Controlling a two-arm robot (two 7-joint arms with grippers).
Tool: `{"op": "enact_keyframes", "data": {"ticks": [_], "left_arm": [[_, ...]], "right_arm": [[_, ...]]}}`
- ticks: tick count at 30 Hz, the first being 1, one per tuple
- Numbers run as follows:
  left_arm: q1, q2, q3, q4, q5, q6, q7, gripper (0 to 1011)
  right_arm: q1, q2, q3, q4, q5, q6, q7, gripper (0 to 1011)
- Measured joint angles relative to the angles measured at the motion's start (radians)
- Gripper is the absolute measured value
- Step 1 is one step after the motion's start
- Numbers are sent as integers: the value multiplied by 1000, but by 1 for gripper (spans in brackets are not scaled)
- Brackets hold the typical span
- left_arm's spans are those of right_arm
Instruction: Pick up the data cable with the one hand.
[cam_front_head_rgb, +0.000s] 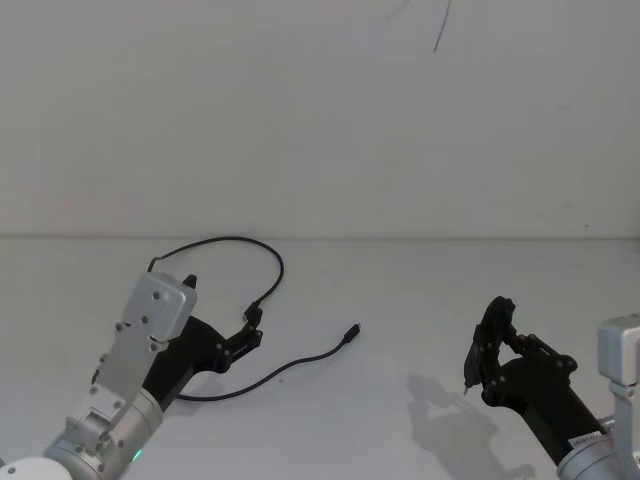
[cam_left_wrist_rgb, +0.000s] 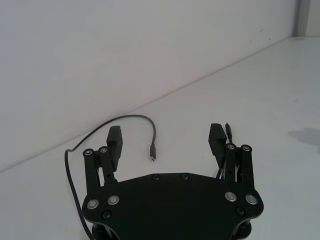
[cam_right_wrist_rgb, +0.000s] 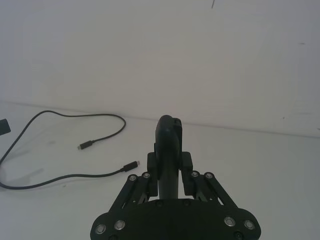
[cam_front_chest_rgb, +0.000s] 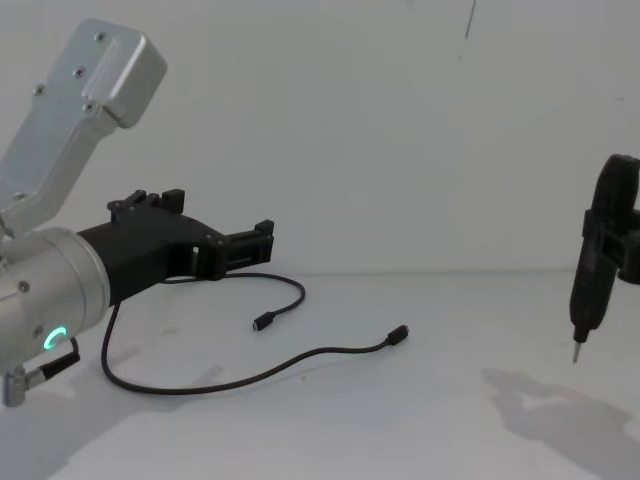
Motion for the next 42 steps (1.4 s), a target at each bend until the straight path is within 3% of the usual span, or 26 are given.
{"op": "enact_keyframes", "data": {"ticks": [42], "left_arm": [[0, 0, 0, 0, 0, 0, 0, 1002]], "right_arm": [[0, 0, 0, 0, 0, 0, 0, 269]]}}
